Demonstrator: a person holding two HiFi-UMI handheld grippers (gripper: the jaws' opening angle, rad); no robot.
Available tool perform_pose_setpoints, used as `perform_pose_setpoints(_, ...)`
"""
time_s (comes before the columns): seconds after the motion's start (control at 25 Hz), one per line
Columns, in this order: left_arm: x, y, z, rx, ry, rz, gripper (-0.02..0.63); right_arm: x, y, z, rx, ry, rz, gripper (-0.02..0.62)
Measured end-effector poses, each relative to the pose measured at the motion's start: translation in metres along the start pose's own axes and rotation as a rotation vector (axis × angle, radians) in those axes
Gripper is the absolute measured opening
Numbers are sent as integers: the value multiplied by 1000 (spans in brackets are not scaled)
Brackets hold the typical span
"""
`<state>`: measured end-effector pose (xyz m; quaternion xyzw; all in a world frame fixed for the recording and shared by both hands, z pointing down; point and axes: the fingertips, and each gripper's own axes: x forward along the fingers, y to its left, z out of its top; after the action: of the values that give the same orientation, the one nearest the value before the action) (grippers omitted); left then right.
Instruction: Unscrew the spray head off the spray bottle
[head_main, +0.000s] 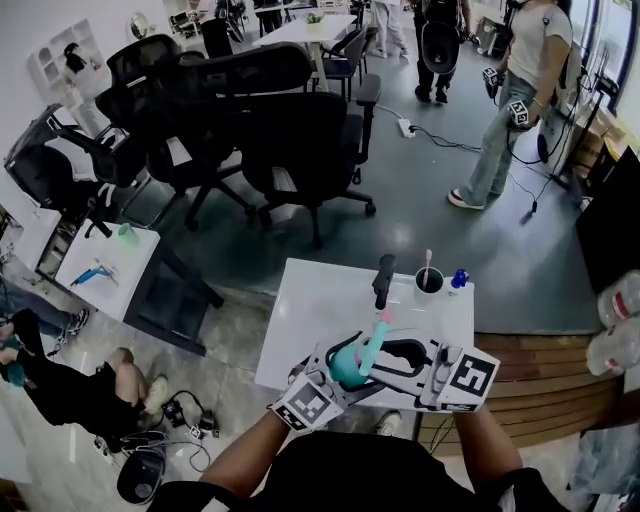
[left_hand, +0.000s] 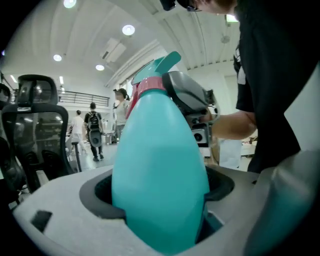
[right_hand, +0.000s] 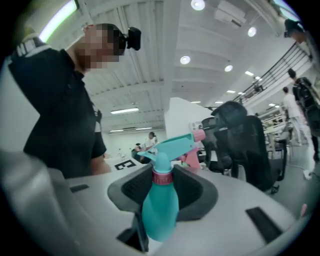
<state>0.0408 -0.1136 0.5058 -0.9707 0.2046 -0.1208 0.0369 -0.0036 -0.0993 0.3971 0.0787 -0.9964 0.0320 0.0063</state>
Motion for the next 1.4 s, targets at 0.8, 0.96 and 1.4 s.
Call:
perform_pose_setpoints(0.8, -9, 59, -27, -112, 81, 266, 446, 10, -33, -11, 196, -62, -301, 201)
perform_pose_setpoints(0.96, -4, 59, -21, -91, 77, 268, 446, 17, -38, -9, 210, -55, -357, 204)
perform_pose_setpoints(1.4, 4, 42, -7, -23, 30, 174, 446, 11, -39, 2, 153, -86, -381, 137)
